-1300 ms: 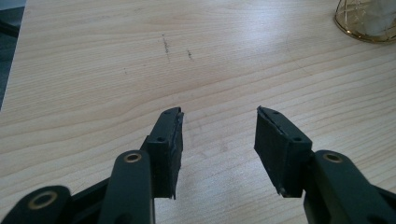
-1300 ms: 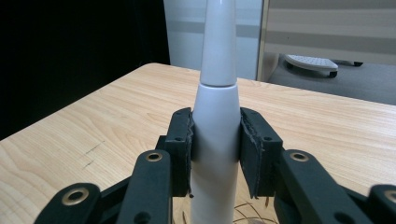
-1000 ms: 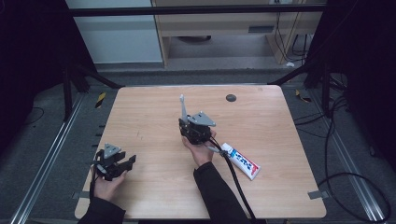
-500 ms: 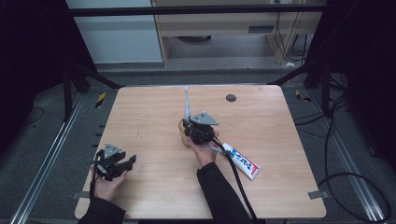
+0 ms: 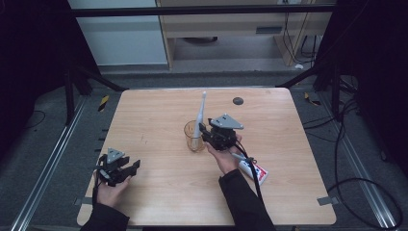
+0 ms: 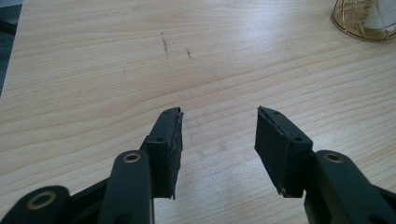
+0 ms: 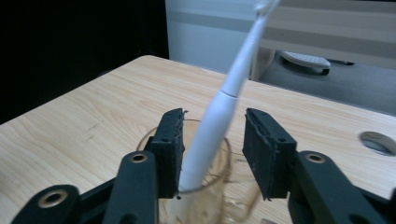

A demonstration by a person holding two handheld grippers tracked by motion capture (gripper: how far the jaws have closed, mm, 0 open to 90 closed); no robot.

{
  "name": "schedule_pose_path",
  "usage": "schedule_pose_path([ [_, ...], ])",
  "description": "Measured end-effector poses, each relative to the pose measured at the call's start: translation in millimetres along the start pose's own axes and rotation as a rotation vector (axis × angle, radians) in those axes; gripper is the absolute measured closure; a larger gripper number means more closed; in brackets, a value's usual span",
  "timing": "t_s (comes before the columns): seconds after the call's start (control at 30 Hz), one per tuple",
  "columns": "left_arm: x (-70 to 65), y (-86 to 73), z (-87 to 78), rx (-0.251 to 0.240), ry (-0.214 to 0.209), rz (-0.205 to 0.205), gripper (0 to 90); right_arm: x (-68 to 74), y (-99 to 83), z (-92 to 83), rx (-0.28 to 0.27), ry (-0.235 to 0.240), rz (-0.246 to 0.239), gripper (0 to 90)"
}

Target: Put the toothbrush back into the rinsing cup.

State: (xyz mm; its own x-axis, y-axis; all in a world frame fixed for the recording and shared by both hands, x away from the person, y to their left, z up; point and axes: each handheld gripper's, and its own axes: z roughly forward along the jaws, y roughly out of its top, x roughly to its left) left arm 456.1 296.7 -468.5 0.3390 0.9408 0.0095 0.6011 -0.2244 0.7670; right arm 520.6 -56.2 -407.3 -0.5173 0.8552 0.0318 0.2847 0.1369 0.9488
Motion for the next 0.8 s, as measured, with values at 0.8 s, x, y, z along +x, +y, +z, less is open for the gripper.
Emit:
schedule_pose_path([
  [0.8, -2.9, 0.4, 1.8, 0.024, 0.006, 0.011, 48.5, -63.1, -18.1, -89.8, 0.127, -0.043, -0.027, 43.8],
])
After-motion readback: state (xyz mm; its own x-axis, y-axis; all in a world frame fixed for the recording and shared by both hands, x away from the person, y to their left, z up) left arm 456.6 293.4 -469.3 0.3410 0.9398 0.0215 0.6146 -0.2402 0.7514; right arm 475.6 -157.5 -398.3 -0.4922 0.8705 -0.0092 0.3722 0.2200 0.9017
